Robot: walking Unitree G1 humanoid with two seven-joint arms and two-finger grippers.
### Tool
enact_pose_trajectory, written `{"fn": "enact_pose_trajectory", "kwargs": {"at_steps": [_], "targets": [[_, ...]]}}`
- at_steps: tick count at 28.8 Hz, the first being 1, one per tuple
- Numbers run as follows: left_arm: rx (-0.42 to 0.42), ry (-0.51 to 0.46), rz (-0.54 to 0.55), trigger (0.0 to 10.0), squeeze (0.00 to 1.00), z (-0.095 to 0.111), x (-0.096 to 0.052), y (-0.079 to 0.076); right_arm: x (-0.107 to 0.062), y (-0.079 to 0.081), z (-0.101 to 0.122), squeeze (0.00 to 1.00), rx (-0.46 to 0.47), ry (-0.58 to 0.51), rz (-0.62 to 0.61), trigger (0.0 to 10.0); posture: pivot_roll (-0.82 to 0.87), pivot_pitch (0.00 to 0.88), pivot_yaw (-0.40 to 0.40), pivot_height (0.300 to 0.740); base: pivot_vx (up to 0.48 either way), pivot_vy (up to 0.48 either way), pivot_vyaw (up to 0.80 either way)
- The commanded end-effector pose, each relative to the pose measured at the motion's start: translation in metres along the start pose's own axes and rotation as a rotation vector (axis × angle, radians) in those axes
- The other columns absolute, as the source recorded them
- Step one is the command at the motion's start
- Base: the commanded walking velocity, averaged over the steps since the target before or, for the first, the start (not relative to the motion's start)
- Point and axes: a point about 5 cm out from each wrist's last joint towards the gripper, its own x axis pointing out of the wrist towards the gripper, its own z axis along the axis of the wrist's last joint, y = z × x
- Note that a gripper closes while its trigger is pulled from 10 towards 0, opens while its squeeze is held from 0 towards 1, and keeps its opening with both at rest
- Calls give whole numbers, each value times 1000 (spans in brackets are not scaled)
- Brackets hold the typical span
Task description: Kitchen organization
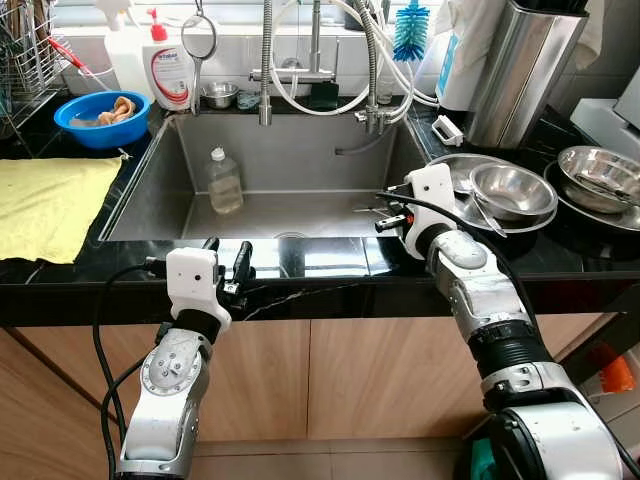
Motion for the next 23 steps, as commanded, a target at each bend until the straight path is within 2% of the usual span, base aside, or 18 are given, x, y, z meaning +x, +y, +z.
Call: {"fn": "enact_pose_trajectory", "kwargs": {"at_steps": [1,2,3,10,11,12,16,18,21,23], "targets": [[10,-13,0,10000,0,4,0,0,2,0,6,0,28,-22,-6,10000,-39,0,-36,706,0,0,0],[10,-12,-1,10000,0,4,-1,0,2,0,6,0,42,-26,-11,10000,-39,0,-36,706,0,0,0],[11,-11,-1,10000,0,3,-1,0,2,1,6,996,46,-37,-10,10000,-39,0,-36,706,0,0,0],[12,-10,-1,10000,0,3,-1,0,3,1,7,996,53,-52,-8,10000,-39,0,-36,706,0,0,0],[12,-9,-4,10000,0,3,-1,0,2,0,10,165,-8,-72,-26,10000,-39,0,-31,706,0,0,0],[11,-9,-5,10000,0,3,-2,0,1,0,12,0,-22,-87,-30,10000,-40,0,-31,706,0,0,0],[8,-8,-13,10000,0,2,-2,-2,-3,1,19,0,-55,-134,-38,10000,-41,0,-29,706,0,0,0],[9,-8,-16,10000,0,2,-2,-2,-10,-4,24,0,-96,-176,-92,10000,-41,0,-27,706,0,0,0],[9,-8,-20,10000,0,2,-2,-2,-20,-8,29,0,-204,-212,-128,10000,-43,0,-24,706,0,0,0],[10,-7,-23,10000,0,2,-1,-1,-30,-12,29,0,-357,-201,-159,10000,-48,0,-21,706,0,0,0]]}}
